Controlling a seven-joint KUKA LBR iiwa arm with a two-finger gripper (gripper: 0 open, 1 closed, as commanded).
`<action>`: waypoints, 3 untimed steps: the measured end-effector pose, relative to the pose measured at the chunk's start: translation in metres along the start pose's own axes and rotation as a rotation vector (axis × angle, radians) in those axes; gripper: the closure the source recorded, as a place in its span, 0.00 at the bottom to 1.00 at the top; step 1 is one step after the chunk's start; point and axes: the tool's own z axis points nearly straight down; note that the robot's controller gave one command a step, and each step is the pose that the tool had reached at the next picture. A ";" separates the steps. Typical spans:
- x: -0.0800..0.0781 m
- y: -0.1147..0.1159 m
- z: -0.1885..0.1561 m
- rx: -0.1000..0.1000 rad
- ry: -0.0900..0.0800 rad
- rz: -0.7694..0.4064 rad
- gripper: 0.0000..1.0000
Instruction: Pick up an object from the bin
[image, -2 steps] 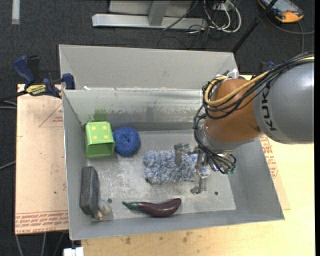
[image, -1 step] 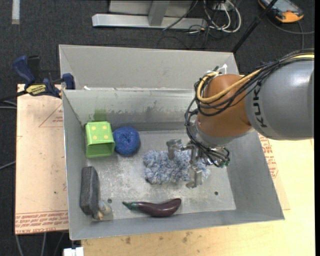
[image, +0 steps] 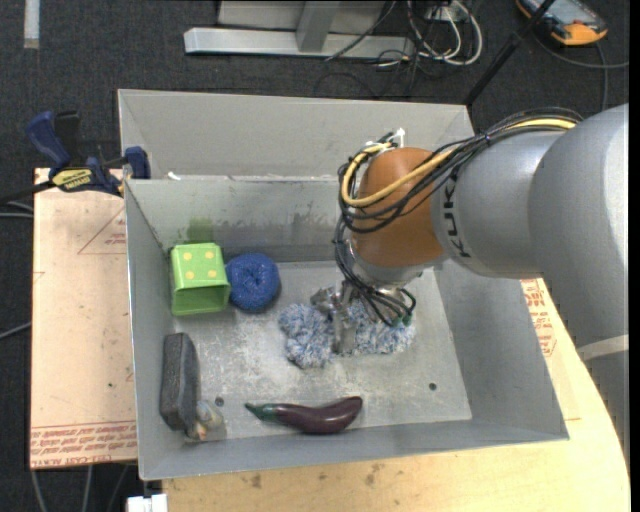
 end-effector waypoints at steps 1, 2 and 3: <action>0.000 0.000 0.000 0.000 0.000 -0.001 1.00; 0.011 -0.020 -0.111 -0.002 -0.008 -0.061 1.00; 0.011 -0.020 -0.111 -0.002 -0.008 -0.061 1.00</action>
Offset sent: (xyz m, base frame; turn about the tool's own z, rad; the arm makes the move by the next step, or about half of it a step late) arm -0.0047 -0.0224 0.1117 -0.0630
